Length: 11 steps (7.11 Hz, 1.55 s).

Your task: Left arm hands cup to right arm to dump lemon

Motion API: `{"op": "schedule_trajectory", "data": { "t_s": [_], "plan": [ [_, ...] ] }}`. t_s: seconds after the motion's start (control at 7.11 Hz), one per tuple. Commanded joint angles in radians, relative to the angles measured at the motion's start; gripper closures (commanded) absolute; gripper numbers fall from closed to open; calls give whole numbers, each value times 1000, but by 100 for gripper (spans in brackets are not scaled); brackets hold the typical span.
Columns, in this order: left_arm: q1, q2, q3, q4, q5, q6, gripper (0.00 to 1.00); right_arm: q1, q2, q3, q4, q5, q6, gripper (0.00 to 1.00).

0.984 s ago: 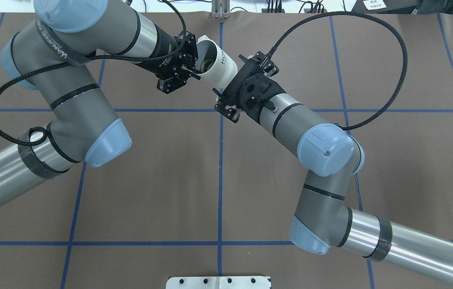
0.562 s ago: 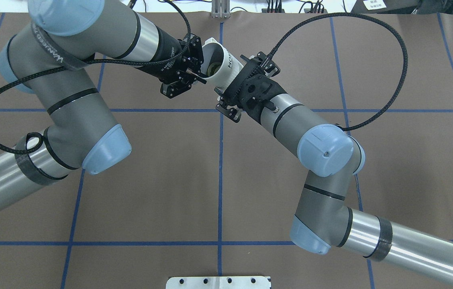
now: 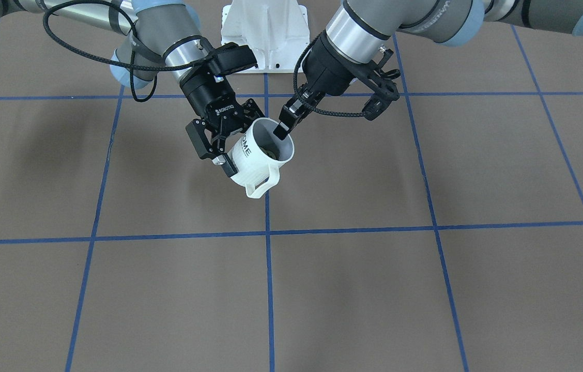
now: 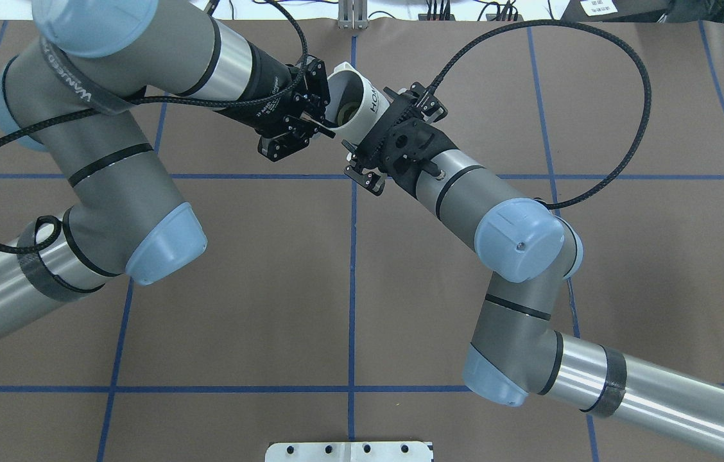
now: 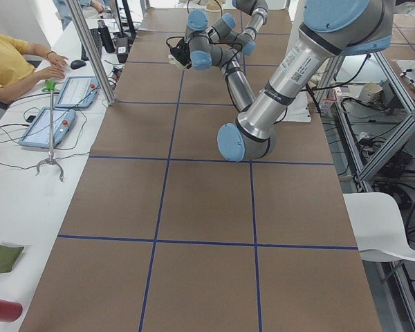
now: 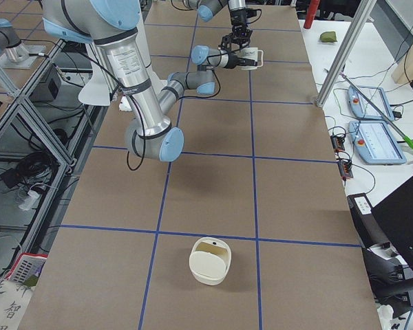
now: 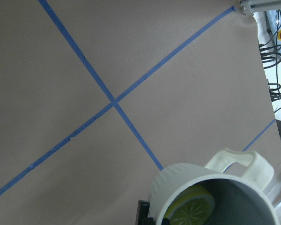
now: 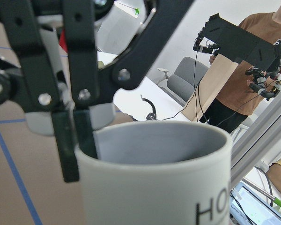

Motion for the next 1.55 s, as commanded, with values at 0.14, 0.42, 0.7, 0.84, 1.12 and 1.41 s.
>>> {"op": "schedule_trajectory", "data": {
  "t_s": [0.14, 0.42, 0.7, 0.84, 1.12, 1.41],
  "plan": [
    [4, 1, -4, 0, -3, 0, 100, -8, 0, 0, 0, -27, 0, 3],
    [3, 7, -8, -3, -31, 33, 55, -17, 0, 0, -5, -34, 6, 63],
    [-12, 13, -27, 0, -65, 105, 0, -17, -9, 0, 1, -34, 15, 81],
    [-45, 15, -33, 7, -109, 166, 0, -15, -11, 0, 0, -34, 50, 82],
    [-173, 24, -39, 71, -221, 330, 0, -12, -33, 0, -23, -29, 235, 100],
    [-209, 93, -77, 197, -225, 670, 0, 1, -44, 30, -118, -21, 315, 100]
  ]
}}
